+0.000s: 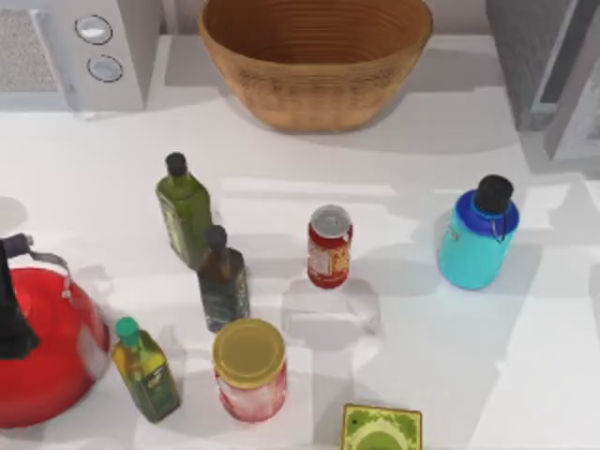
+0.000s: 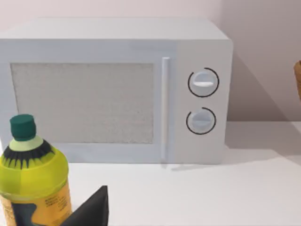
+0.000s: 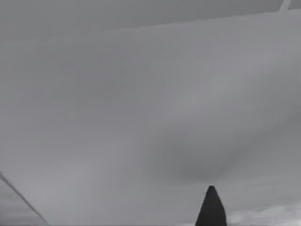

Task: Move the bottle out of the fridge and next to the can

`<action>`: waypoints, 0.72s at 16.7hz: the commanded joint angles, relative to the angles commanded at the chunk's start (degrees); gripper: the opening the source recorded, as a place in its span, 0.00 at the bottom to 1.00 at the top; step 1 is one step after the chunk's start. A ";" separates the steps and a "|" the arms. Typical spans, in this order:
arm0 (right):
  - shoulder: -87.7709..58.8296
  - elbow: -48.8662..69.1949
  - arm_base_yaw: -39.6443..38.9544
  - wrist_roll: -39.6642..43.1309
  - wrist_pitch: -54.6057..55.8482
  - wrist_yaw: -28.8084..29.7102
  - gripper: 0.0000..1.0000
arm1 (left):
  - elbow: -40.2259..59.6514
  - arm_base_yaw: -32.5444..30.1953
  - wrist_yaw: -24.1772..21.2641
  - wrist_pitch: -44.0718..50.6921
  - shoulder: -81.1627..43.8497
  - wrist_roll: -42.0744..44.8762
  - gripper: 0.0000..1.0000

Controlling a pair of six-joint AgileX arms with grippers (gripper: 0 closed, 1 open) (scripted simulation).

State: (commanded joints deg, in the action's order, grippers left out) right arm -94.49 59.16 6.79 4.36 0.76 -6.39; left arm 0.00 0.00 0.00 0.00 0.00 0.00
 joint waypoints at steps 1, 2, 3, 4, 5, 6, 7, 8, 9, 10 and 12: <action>0.67 -0.89 -2.30 -1.77 0.97 2.10 1.00 | 0.00 0.00 0.00 0.00 0.00 0.00 1.00; 1.21 -1.58 -4.01 -3.16 1.74 3.73 1.00 | 0.00 0.00 0.00 0.00 0.00 0.00 1.00; 1.57 -2.03 -5.07 -4.07 2.25 4.78 1.00 | 0.00 0.00 0.00 0.00 0.00 0.00 1.00; 1.75 -2.25 -5.56 -4.50 2.50 5.27 1.00 | 0.00 0.00 0.00 0.00 0.00 0.00 1.00; 1.75 -2.25 -5.56 -4.50 2.50 5.27 1.00 | 0.00 0.00 0.00 0.00 0.00 0.00 1.00; 1.75 -2.25 -5.56 -4.50 2.50 5.27 1.00 | 0.00 0.00 0.00 0.00 0.00 0.00 1.00; 1.75 -2.25 -5.56 -4.50 2.50 5.27 1.00 | 0.00 0.00 0.00 0.00 0.00 0.00 1.00; 1.46 -2.45 -4.67 -4.21 2.30 5.58 1.00 | 0.00 0.00 0.00 0.00 0.00 0.00 1.00; 1.34 -2.30 -4.66 -4.22 2.29 5.59 1.00 | 0.00 0.00 0.00 0.00 0.00 0.00 1.00; 0.71 -1.55 -4.64 -4.28 2.21 5.59 1.00 | 0.00 0.00 0.00 0.00 0.00 0.00 1.00; -1.93 1.72 -4.66 -4.40 1.71 5.55 1.00 | 0.00 0.00 0.00 0.00 0.00 0.00 1.00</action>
State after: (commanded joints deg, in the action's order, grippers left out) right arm -96.42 60.88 2.13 -0.04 2.47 -0.84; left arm 0.00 0.00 0.00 0.00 0.00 0.00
